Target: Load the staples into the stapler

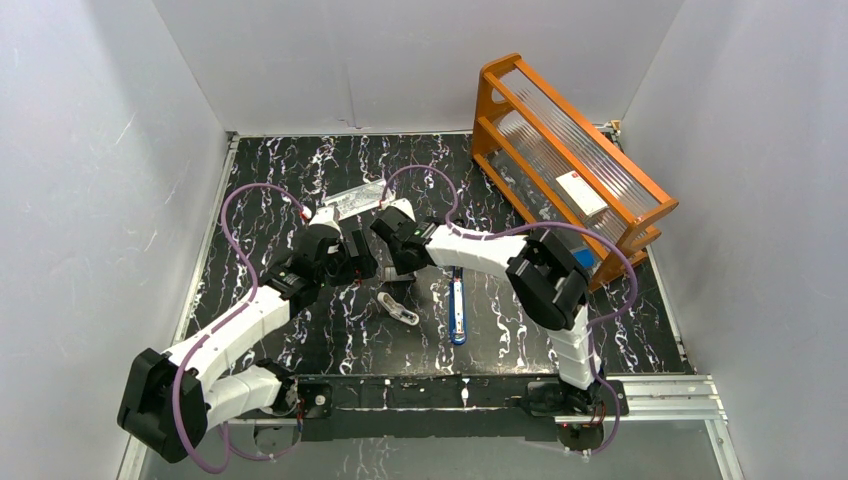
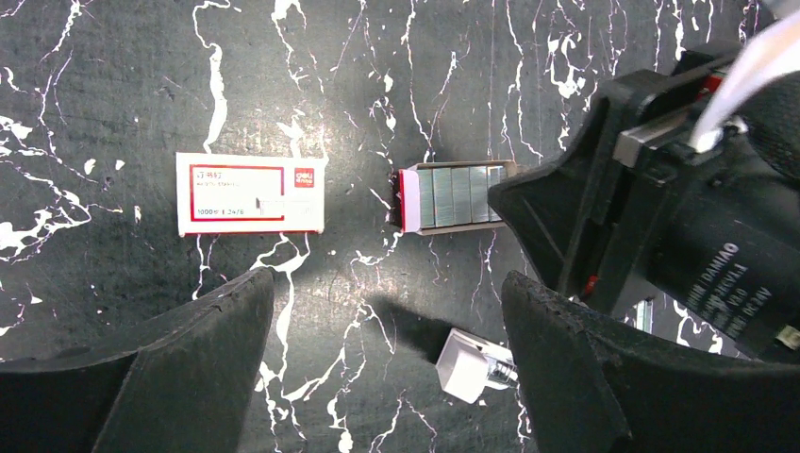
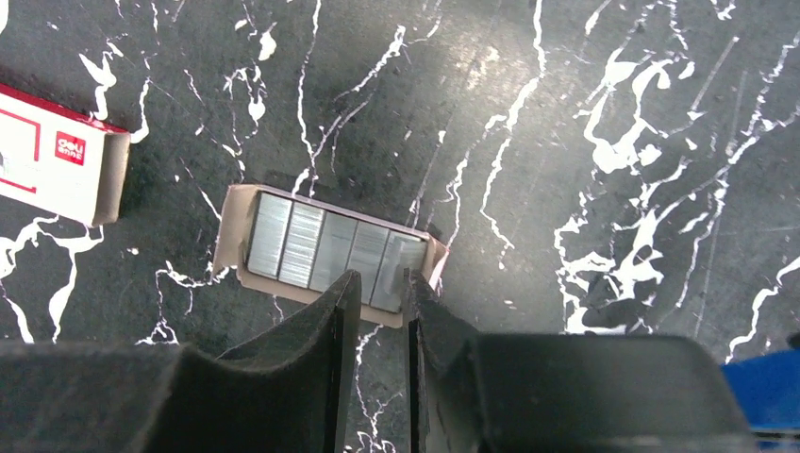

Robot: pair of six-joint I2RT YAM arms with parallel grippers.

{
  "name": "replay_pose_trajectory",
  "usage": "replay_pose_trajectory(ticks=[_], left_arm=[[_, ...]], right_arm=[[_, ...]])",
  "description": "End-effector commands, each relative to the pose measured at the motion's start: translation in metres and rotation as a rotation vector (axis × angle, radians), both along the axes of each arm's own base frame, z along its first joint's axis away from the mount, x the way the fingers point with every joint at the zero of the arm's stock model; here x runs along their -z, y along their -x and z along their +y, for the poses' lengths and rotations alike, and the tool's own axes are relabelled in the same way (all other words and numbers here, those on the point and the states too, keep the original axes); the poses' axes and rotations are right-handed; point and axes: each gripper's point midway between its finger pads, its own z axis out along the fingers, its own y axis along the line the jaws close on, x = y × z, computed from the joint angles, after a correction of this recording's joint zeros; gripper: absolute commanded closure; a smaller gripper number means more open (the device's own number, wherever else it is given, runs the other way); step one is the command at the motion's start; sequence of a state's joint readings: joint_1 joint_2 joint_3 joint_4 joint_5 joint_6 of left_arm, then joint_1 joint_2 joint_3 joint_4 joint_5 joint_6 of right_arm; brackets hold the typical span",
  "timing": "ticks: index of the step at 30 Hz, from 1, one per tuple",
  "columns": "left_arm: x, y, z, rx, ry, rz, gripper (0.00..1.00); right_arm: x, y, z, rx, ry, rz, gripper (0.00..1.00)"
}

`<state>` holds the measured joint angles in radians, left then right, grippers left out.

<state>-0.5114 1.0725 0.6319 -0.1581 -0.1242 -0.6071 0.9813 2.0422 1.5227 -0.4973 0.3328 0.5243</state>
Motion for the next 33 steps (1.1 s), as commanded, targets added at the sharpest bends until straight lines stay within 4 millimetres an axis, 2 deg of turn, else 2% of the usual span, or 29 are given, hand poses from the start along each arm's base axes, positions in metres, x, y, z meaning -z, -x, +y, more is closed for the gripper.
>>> replay_pose_trajectory(ticks=[1, 13, 19, 22, 30, 33], left_arm=[[0.000, -0.003, 0.004, -0.010, -0.017, -0.016, 0.13], [0.001, -0.002, 0.004, -0.007, -0.019, -0.011, 0.13], [0.003, -0.002, 0.004, -0.008, -0.023, -0.010, 0.13], [0.003, -0.003, 0.003, -0.005, -0.021, -0.009, 0.13], [0.003, -0.002, 0.003, -0.003, -0.020, -0.007, 0.13], [0.002, -0.002, 0.003, -0.003, -0.020, -0.007, 0.13]], right_arm=[[-0.035, -0.010, -0.002, 0.049, -0.072, -0.083, 0.68], [-0.014, -0.009, -0.007, 0.055, -0.053, -0.029, 0.68], [-0.040, -0.012, 0.008, -0.006, -0.153, -0.083, 0.69], [-0.044, -0.009, 0.014, -0.042, -0.195, -0.085, 0.71], [-0.027, -0.006, 0.013, -0.036, -0.156, -0.041, 0.72], [-0.022, -0.008, 0.008, -0.016, -0.122, -0.034, 0.70]])
